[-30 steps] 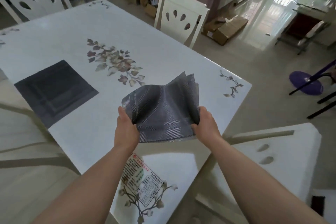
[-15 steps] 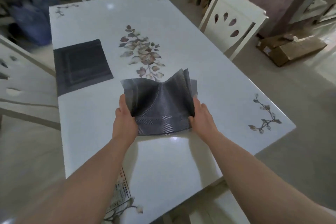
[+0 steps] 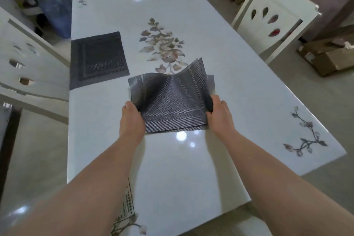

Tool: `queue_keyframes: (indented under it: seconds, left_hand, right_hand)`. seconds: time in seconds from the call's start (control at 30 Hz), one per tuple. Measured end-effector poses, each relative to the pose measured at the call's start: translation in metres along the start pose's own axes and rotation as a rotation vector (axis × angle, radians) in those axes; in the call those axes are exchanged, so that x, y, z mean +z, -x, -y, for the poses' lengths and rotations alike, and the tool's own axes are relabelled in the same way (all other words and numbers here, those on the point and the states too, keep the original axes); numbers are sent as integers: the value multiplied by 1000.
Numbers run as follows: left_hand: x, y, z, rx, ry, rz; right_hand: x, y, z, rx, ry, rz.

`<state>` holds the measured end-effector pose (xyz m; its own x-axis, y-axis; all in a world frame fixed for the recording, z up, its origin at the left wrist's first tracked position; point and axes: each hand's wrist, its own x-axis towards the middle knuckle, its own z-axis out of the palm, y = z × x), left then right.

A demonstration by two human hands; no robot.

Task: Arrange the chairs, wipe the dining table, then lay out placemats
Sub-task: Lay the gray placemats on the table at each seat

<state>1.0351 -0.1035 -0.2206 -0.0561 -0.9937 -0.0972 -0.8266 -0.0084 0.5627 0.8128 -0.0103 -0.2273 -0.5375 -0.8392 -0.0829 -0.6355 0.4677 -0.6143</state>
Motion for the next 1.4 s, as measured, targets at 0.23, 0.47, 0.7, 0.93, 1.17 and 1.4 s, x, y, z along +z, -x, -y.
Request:
queue_keyframes:
  seconds: [0.23,0.47,0.7,0.93,1.17,1.4]
  left_hand:
    - [-5,-13,14,-5,-149,18]
    - [-21,-8,14,0,-136,58]
    - [-30,1,12,26,14,52]
    - [-39,36,12,-13,37,84]
    - [-33,90,13,-51,35,83]
    - [-5,162,2,-246,15,97]
  right_hand:
    - [-4,-15,6,140,223,-79]
    - [-10,-6,18,144,408,-59]
    - [-25,9,23,121,407,-126]
    - [-48,33,8,155,396,-101]
    - [-63,68,-24,182,345,-32]
    - [-80,94,-67,122,353,86]
